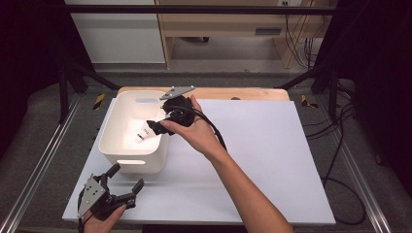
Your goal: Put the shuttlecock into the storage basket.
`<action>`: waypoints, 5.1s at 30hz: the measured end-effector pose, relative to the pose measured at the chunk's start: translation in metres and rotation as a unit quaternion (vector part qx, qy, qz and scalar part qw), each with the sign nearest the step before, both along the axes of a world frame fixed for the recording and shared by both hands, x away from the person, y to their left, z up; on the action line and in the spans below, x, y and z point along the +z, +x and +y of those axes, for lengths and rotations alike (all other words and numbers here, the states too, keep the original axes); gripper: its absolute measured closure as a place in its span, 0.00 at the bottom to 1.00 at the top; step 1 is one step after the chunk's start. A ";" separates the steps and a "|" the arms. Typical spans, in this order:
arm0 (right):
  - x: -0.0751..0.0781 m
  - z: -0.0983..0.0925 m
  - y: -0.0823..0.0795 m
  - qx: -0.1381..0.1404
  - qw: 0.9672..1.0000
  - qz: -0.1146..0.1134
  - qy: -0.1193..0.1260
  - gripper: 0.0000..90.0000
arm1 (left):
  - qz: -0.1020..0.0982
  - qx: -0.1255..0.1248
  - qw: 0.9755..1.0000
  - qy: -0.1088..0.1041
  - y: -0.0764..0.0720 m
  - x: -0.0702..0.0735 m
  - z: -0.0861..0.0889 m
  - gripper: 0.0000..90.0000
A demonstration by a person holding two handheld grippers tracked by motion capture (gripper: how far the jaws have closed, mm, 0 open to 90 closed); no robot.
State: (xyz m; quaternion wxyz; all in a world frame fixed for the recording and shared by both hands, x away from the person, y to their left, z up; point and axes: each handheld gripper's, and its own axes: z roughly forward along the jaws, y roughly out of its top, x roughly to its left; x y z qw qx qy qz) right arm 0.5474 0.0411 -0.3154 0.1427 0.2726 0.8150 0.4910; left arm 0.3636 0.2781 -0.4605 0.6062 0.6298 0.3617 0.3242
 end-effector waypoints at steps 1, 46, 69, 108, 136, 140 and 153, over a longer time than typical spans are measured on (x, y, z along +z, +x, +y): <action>0.000 -0.002 0.000 -0.003 1.000 -0.004 -0.001 0.05 | 0.001 0.001 1.000 -0.001 0.000 0.000 0.000 0.03; -0.014 -0.082 0.002 -0.089 0.995 -0.035 0.029 0.06 | -0.006 0.005 1.000 0.006 -0.001 0.000 0.002 0.01; -0.015 -0.129 -0.008 -0.112 0.992 -0.055 0.031 0.06 | -0.007 0.006 1.000 0.006 -0.002 0.000 0.003 0.01; -0.021 -0.214 -0.028 -0.164 0.984 -0.050 0.051 0.05 | -0.006 0.008 1.000 0.004 -0.001 0.000 0.004 0.01; -0.034 -0.262 -0.056 -0.189 0.979 -0.054 0.059 0.04 | -0.005 0.009 1.000 0.003 -0.001 -0.001 0.006 0.01; -0.037 -0.271 -0.062 -0.196 0.977 -0.053 0.064 0.04 | -0.007 0.009 1.000 0.003 -0.002 -0.001 0.005 0.01; -0.054 -0.304 -0.086 -0.224 0.971 -0.048 0.069 0.04 | -0.007 0.010 1.000 0.005 -0.001 -0.001 0.006 0.01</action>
